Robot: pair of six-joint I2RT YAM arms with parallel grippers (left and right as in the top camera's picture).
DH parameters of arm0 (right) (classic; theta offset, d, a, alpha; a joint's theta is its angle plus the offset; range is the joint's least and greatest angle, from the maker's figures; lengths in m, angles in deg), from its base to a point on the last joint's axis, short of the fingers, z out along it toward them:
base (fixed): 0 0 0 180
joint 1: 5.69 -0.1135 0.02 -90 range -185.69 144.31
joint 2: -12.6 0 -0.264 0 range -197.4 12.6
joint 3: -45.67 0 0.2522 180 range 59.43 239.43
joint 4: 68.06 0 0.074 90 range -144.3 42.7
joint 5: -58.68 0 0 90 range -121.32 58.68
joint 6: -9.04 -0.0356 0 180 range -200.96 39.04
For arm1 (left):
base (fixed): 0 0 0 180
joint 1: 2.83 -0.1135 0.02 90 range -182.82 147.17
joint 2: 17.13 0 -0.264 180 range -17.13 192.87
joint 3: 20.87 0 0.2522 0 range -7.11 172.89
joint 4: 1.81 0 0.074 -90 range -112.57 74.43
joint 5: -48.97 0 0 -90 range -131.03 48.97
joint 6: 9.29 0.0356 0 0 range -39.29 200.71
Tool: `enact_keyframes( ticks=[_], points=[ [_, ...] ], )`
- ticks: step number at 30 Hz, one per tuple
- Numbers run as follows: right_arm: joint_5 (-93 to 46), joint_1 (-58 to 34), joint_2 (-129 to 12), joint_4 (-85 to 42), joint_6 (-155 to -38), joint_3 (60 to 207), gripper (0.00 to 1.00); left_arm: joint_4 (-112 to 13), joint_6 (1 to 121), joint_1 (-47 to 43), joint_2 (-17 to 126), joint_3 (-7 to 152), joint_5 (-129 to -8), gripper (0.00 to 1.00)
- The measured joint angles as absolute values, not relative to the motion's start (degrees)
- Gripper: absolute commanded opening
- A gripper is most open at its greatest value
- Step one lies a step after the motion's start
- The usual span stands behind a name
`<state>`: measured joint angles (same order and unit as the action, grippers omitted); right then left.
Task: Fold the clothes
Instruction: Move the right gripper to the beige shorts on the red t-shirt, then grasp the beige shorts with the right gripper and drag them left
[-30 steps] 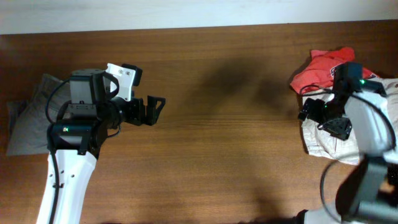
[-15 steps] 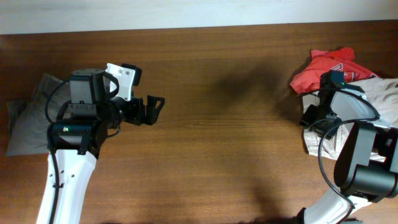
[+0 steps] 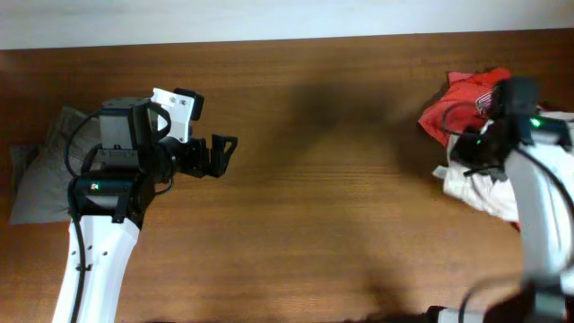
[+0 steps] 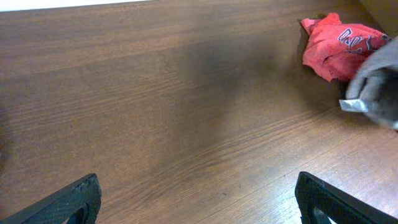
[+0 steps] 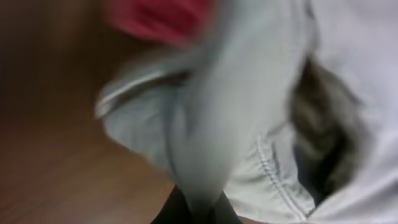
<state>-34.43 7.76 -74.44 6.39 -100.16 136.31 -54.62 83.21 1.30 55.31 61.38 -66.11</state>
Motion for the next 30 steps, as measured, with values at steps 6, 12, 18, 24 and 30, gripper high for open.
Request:
enact_keyframes(
  ticks=[6,12,18,24,30],
  points=[
    [-24.9,-3.4,-59.9,5.1,-97.4,140.2,0.04,-53.9,83.2,1.3,55.3,61.4,-66.1,1.00],
    [-21.7,-16.9,-60.7,3.0,-97.6,140.4,0.04,-53.5,83.2,1.3,55.3,61.4,-66.1,0.99],
    [-21.7,-26.2,-61.7,0.9,-97.1,140.3,0.04,-53.8,83.3,1.3,55.2,61.4,-65.6,0.99],
    [-24.5,-32.3,-61.7,0.4,-95.1,140.3,0.04,-53.8,83.7,1.3,54.4,61.4,-64.6,0.99],
    [-32.8,-32.5,-61.7,-0.4,-95.5,140.9,0.04,-54.1,83.8,1.3,54.4,61.4,-64.6,0.99]
  ],
)
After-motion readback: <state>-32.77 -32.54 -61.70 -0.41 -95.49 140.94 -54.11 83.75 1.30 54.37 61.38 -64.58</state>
